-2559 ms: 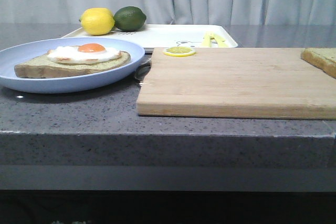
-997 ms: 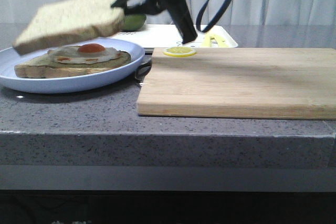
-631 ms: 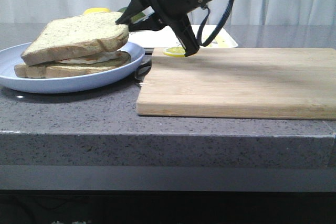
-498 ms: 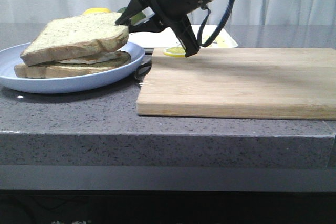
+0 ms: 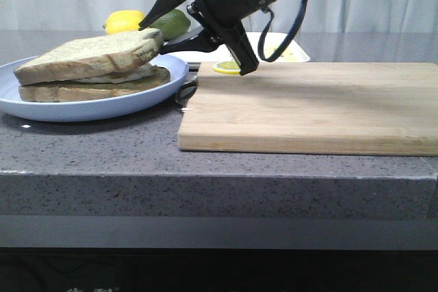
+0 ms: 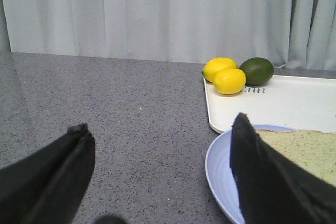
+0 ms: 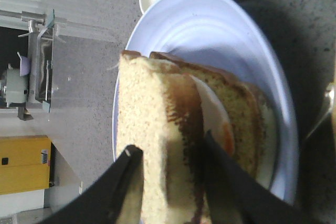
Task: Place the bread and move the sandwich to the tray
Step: 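Open the right gripper and withdraw it from the sandwich, then grasp the blue plate rim with the left gripper and lift it, then carry the plate with the left gripper and lower it onto the white tray, then open the left gripper and withdraw it from the plate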
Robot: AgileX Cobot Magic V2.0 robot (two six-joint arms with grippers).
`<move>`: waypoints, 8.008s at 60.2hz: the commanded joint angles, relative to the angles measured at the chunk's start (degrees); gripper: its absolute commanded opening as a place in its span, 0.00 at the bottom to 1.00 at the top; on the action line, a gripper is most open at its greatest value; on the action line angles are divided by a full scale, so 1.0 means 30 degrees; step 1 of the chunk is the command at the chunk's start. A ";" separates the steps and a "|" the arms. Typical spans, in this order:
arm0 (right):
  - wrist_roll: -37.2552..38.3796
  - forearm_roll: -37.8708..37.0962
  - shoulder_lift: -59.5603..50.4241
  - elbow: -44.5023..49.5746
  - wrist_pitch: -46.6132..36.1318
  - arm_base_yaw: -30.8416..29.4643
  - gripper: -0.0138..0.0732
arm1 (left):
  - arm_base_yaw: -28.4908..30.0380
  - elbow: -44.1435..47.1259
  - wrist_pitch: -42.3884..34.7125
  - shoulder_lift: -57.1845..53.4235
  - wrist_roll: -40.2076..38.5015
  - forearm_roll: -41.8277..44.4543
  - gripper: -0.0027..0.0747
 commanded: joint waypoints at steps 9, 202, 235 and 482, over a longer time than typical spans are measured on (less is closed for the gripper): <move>-0.0224 -0.0865 -0.3438 0.0674 0.1746 -0.2242 0.51 | 0.0024 -0.0585 -0.1599 0.0183 -0.0137 0.0000 0.72; 0.2563 -2.2078 -3.2740 1.8698 -0.4397 -0.8709 0.09 | -0.2311 -1.7469 1.3444 2.3001 0.1970 -0.1159 0.14; 0.2563 -2.2078 -3.2740 1.8698 -0.4377 -0.8709 0.09 | 0.0512 -1.9893 1.6623 2.2691 0.4905 -0.9671 0.01; 0.2563 -2.2078 -3.2740 1.8783 -0.2854 -0.8709 0.09 | -0.0605 -3.7787 2.1707 2.9609 0.2247 -0.0541 0.01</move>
